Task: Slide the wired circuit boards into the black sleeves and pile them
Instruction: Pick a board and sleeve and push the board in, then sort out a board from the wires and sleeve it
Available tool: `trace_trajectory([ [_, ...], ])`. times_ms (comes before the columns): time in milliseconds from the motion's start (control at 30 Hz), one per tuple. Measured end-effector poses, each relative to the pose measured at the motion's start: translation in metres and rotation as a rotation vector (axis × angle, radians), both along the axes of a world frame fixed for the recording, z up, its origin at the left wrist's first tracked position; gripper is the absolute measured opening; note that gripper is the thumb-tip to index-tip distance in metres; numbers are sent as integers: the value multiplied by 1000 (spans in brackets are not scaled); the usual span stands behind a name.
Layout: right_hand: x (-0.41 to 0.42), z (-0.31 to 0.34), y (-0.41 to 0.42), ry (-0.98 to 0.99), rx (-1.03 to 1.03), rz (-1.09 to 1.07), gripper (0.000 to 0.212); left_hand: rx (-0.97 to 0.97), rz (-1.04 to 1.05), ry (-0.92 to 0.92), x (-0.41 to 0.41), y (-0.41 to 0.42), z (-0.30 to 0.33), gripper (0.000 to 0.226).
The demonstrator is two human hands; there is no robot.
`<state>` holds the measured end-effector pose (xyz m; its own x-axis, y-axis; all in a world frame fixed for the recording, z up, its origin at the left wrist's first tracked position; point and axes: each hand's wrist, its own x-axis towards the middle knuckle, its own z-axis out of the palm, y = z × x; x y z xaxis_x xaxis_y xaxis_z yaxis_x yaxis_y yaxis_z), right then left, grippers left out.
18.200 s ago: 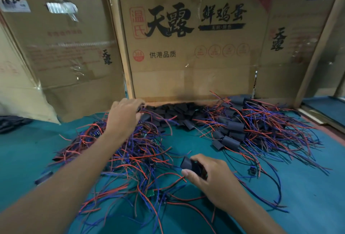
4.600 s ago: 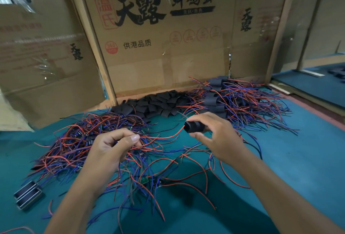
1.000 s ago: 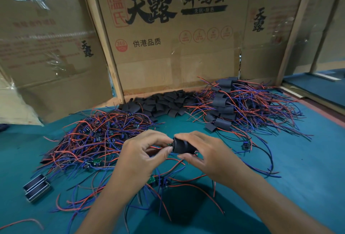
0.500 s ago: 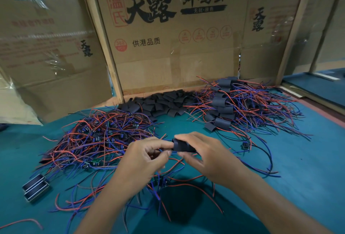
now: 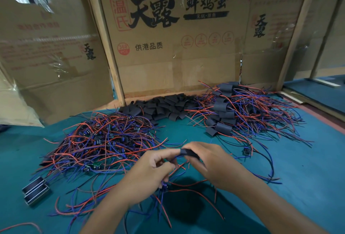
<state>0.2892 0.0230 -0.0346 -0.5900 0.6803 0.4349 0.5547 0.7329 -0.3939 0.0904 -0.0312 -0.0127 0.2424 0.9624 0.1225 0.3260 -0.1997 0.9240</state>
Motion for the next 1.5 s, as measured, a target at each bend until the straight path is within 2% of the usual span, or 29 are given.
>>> trace_trajectory([
  [167, 0, 3, -2, -54, -28, -14, 18, 54, 17, -32, 1, 3, -8, 39],
  [267, 9, 13, 7, 10, -39, -96, 13, 178, 314, -54, -11, 10, -8, 41],
  [300, 14, 20, 15, 63, -26, -130, 12, 276, 445, 33, -19, 11, -7, 40],
  [367, 26, 36, 44, 102, 107, -239, 18, 549, 640, 403, -36, 11, -7, 28],
  [433, 40, 59, 84, 24, 210, -446, 23, 695, 677, 666, -42, 10, -10, 28],
  [500, 51, 83, 123, -109, 241, -613, 24, 719, 630, 726, -37, 10, -13, 35],
  [633, 65, 101, 179, -411, 307, -715, 19, 759, 567, 821, -32, 15, -18, 33],
  [700, 67, 95, 195, -457, 179, -792, 26, 718, 572, 832, -36, 16, -21, 30],
  [767, 59, 92, 200, -422, -23, -854, 34, 680, 592, 850, -41, 20, -25, 21],
  [800, 49, 90, 201, -416, -73, -857, 33, 655, 599, 850, -43, 23, -28, 16],
  [867, 20, 82, 202, -387, -34, -818, 24, 638, 610, 848, -49, 27, -32, 11],
  [933, -24, 65, 200, -339, -1, -685, 26, 652, 602, 864, -48, 30, -33, 13],
  [1033, -93, 33, 199, -438, -98, -485, 56, 695, 580, 883, -45, 30, -30, 30],
  [1100, -112, 14, 208, -472, -142, -520, 80, 713, 574, 879, -46, 30, -30, 32],
  [1167, -113, -1, 223, -400, -267, -592, 89, 697, 601, 847, -50, 28, -33, 32],
  [1200, -112, -5, 231, -361, -324, -608, 87, 690, 623, 823, -52, 28, -33, 32],
  [1267, -112, -9, 238, -342, -401, -581, 68, 676, 658, 811, -55, 29, -36, 33],
  [1333, -111, -8, 236, -333, -398, -532, 49, 685, 682, 814, -57, 30, -38, 34],
  [1400, -108, 0, 224, -281, -349, -523, 41, 694, 691, 806, -57, 30, -38, 33],
  [1433, -104, 4, 217, -223, -322, -525, 40, 697, 702, 802, -57, 30, -38, 33],
  [1500, -97, 11, 194, 39, -348, -475, 37, 707, 735, 800, -61, 30, -36, 34],
])
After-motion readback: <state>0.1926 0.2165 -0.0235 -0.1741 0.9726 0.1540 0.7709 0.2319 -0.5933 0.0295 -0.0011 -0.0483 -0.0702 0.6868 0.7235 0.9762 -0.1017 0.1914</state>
